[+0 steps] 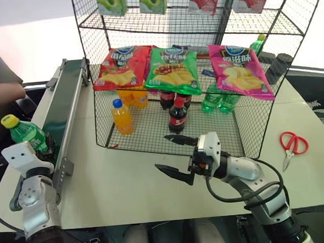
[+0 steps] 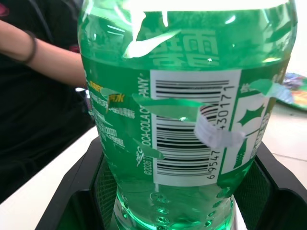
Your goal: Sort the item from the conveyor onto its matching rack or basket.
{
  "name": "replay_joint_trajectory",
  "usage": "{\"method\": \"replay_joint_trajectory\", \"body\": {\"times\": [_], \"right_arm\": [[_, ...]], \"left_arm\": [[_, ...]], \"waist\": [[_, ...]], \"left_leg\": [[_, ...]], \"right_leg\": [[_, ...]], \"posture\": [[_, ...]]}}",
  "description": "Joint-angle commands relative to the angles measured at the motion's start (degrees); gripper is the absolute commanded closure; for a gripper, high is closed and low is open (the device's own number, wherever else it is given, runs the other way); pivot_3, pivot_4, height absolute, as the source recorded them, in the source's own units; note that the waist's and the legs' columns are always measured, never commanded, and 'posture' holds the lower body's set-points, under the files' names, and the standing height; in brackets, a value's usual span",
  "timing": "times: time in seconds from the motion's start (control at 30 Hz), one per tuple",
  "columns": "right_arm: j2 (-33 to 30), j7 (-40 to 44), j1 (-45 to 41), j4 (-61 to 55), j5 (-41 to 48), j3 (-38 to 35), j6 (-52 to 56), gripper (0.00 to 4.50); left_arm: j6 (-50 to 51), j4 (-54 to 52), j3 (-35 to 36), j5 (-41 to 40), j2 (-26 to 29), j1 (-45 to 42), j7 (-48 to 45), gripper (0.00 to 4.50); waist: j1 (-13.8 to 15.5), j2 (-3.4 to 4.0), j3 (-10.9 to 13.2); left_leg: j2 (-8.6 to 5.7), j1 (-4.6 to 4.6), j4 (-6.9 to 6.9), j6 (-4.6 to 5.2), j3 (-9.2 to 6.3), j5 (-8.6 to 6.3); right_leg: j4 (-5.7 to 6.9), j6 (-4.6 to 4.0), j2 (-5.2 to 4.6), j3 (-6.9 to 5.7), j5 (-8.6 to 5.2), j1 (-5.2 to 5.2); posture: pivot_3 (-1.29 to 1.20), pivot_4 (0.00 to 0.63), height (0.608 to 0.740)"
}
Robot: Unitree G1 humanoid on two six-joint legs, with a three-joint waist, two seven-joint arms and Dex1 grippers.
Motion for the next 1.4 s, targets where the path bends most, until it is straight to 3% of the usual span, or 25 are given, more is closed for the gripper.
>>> {"method": "replay_joint_trajectory", "body": {"times": [0.03,0.27,0.4,0.63,0.8,1.23,1.4], "right_arm": [[-0.28,0.39,-0.11,-1.8,0.84,-0.85,-1.07,0.0],[-0.25,0.57,-3.29,1.25,1.22,-2.56,-0.88,0.0],[-0.14,-1.57,-3.17,-0.43,2.73,-4.79,0.86,0.0],[-1.1,-3.14,-3.3,-3.88,3.35,-4.97,4.44,0.0],[-1.12,-5.06,-3.04,-5.39,3.8,-4.65,7.91,0.0],[-0.84,-6.97,-0.59,-5.27,3.84,-5.06,7.78,0.0],[-0.8,-6.54,-0.51,-4.89,4.15,-5.18,7.43,1.5]], "left_arm": [[0.11,-9.3,-0.63,-3.12,4.73,-1.13,-6.42,1.8],[8.77,-26.37,-10.39,-11.91,8.55,5.53,-22.38,1.8],[10.79,-29.83,-18.08,-10.31,9.66,8.06,-28.5,1.8],[8.73,-25.12,-32.92,-3.86,4.92,1.02,-33.91,1.8],[5.19,-19.35,-39.7,-0.68,1.06,-4.24,-39.03,1.8],[1.75,-15.15,-43.64,1.24,-2.39,-8.98,-45.66,1.8],[2.89,-15.68,-44.28,1.17,-2.09,-9.08,-46.84,1.8]], "waist": [[-0.02,-0.03,-0.01],[-0.75,0.08,0.04],[-1.35,0.18,0.1],[-0.73,0.28,0.16],[-0.89,0.29,0.15],[-0.77,0.29,0.15],[-0.81,0.29,0.15]], "left_leg": [[0.0,-0.13,0.01,-0.02,0.0,0.01],[-0.35,-0.43,0.03,-0.03,-0.01,0.02],[-0.36,-0.42,0.01,-0.01,-0.01,0.01],[-0.39,-0.43,0.11,0.02,-0.02,0.03],[-0.43,-0.41,0.16,0.07,-0.02,0.01],[-0.18,-0.4,0.38,0.1,-0.15,0.02],[-0.06,-0.37,0.37,0.1,-0.18,0.01]], "right_leg": [[0.0,0.0,-0.01,0.0,0.01,-0.1],[-0.06,0.0,-0.36,-0.04,0.01,-0.31],[-0.09,0.0,-0.38,-0.06,0.01,-0.3],[-0.04,0.01,-0.34,-0.09,0.02,-0.24],[-0.05,0.16,-0.26,-0.11,0.09,-0.17],[-0.01,0.21,0.43,-0.09,0.1,-0.05],[0.0,0.21,0.59,-0.09,0.1,-0.06]], "posture": [[0.0,0.15,0.74],[0.0,0.15,0.74],[0.0,0.15,0.74],[0.0,0.15,0.74],[0.0,0.15,0.74],[0.0,0.15,0.74],[0.0,0.15,0.74]]}}
